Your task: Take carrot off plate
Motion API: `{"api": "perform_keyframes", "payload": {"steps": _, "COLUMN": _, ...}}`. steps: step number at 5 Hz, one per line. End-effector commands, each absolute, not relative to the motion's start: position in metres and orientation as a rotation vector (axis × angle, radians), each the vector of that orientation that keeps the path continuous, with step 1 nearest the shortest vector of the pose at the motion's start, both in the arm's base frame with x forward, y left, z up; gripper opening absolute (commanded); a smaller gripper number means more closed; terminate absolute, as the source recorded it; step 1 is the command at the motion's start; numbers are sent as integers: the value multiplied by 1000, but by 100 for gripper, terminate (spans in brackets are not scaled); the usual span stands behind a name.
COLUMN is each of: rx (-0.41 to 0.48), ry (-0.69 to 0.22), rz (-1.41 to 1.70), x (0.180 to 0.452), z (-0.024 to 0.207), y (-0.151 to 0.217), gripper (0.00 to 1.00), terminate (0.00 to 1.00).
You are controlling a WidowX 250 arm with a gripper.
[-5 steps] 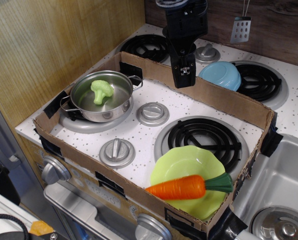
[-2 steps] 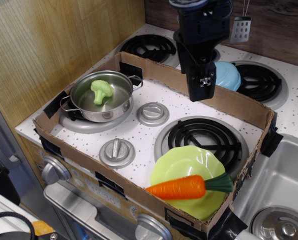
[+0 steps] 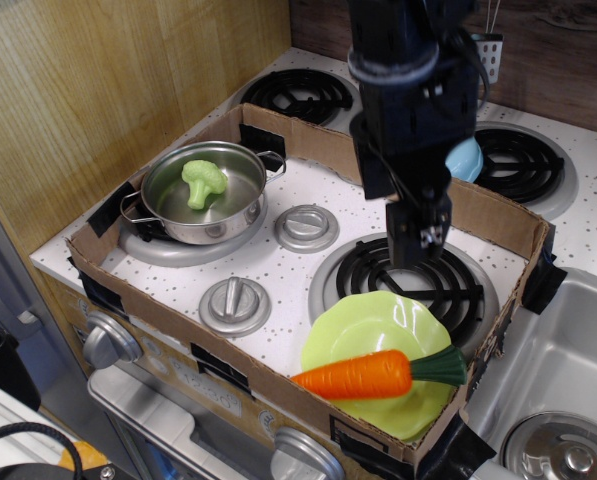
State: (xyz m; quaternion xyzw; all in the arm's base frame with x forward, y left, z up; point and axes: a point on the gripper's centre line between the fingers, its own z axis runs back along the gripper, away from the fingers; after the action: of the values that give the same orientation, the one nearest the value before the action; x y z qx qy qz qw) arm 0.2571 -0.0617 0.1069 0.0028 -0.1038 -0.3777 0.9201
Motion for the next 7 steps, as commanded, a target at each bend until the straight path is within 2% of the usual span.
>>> {"api": "perform_keyframes", "payload": {"steps": 1, "rx": 28, "ry": -313, "rz": -715, "x": 240, "z": 91, "y": -71, "gripper": 100, "terminate": 0}}
{"api": "perform_keyframes", "payload": {"steps": 3, "rx": -15, "ry": -329, "rz": -733, "x": 229, "z": 66, "y": -74, "gripper": 100, "terminate": 0}}
{"api": "perform_keyframes", "payload": {"steps": 4, "rx": -27, "ry": -292, "rz": -742, "x": 225, "z": 60, "y": -74, "gripper": 100, "terminate": 0}}
{"api": "perform_keyframes", "payload": {"steps": 7, "rx": -89, "ry": -354, "rz": -738, "x": 222, "z": 33, "y": -73, "gripper": 100, "terminate": 0}}
